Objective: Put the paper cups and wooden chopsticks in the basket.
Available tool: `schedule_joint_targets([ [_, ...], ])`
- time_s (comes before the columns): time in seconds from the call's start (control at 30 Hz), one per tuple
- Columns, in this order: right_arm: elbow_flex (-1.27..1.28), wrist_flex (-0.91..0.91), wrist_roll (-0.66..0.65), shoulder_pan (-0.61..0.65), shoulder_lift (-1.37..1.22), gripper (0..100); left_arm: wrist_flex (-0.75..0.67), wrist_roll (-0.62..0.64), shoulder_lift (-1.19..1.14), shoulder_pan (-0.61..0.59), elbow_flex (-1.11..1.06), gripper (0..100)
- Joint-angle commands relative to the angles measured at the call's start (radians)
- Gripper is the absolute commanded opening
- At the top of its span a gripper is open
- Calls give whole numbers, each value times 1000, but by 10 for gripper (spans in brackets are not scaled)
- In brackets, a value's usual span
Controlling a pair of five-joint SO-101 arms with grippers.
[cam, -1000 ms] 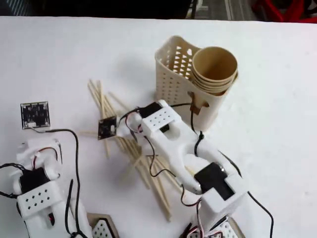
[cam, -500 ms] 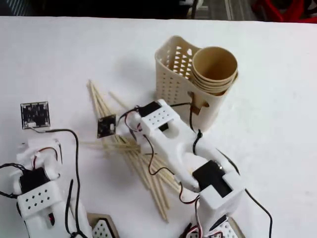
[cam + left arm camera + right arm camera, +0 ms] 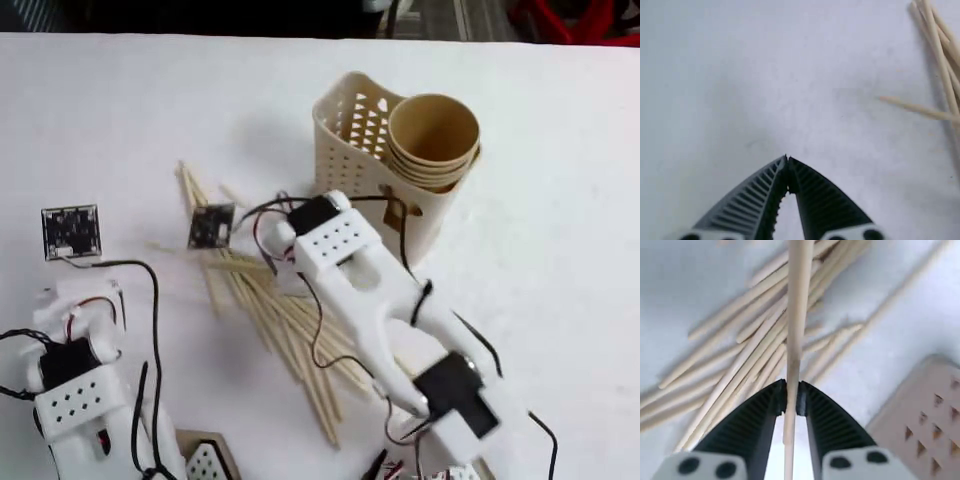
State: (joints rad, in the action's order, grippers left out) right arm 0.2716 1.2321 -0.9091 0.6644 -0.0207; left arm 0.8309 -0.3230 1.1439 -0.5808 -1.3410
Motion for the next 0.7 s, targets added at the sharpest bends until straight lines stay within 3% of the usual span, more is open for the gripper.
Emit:
schedule_joint_targets([
  [0.0, -46, 13, 101, -1, 153, 18, -25, 5, 18, -2, 6, 24],
  [0.33, -112, -81, 442, -73, 323, 17, -25, 5, 18, -2, 6, 24],
  [0.67, -218, -251, 575, -147, 420, 17, -25, 5, 18, -4, 6, 24],
])
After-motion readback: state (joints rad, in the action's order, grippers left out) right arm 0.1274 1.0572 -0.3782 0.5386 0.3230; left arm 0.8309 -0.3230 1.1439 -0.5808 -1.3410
